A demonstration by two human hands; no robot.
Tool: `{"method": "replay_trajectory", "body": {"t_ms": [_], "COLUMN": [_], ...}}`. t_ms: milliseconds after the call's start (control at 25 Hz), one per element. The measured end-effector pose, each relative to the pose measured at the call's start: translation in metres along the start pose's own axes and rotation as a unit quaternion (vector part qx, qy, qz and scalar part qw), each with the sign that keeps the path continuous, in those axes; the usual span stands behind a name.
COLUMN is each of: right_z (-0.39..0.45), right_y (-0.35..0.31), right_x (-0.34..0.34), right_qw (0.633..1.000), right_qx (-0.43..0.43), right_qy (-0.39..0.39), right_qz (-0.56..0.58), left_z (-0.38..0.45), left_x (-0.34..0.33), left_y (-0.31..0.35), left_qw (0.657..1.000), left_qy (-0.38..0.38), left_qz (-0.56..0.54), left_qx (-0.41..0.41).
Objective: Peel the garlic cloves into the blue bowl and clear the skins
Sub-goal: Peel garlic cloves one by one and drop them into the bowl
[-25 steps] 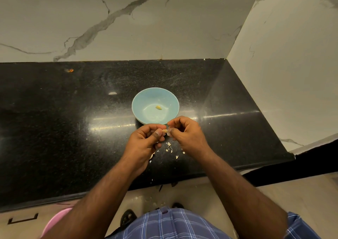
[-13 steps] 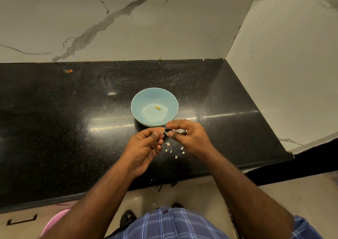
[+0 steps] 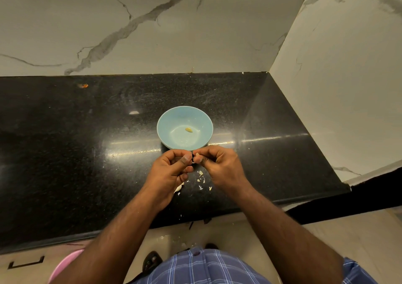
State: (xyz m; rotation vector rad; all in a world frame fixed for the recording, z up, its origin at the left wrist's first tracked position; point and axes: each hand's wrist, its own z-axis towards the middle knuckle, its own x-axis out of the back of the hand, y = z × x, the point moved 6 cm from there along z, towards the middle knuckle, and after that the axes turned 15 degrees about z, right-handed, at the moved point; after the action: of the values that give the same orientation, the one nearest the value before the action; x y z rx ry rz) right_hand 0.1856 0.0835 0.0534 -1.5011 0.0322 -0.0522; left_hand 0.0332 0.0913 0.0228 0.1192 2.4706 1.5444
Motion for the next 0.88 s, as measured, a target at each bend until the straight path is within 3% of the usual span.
{"method": "replay_trajectory", "body": {"t_ms": [120,360,680,880], "right_z": [-0.0001,-0.0039,-0.0053,-0.0051], "right_y": [-0.0007,0.0053,-0.0021,-0.0001], "right_x": [0.0,-0.0044,-0.0026,-0.0033], "right_qw": [0.999,0.998,0.999,0.998], "right_qx": [0.016,-0.023,0.005,-0.03], "right_qy": [-0.001,-0.043,0.0,0.0], "right_qz": [-0.028,0.028,0.052,0.061], "left_z": [-0.0021,-0.0024,-0.0039,-0.003], "left_x": [-0.0034,-0.0034,-0.0035,-0.0018], "left_y": [0.0044,0.01,0.0075,0.0059], "left_qw": [1.0,0.998,0.999,0.999], "left_qy": [-0.018,-0.017,-0.03,-0.014], "left_qz": [-0.021,-0.056,-0.039,-0.028], "left_qx": [-0.009,-0.015,-0.008,-0.013]}}
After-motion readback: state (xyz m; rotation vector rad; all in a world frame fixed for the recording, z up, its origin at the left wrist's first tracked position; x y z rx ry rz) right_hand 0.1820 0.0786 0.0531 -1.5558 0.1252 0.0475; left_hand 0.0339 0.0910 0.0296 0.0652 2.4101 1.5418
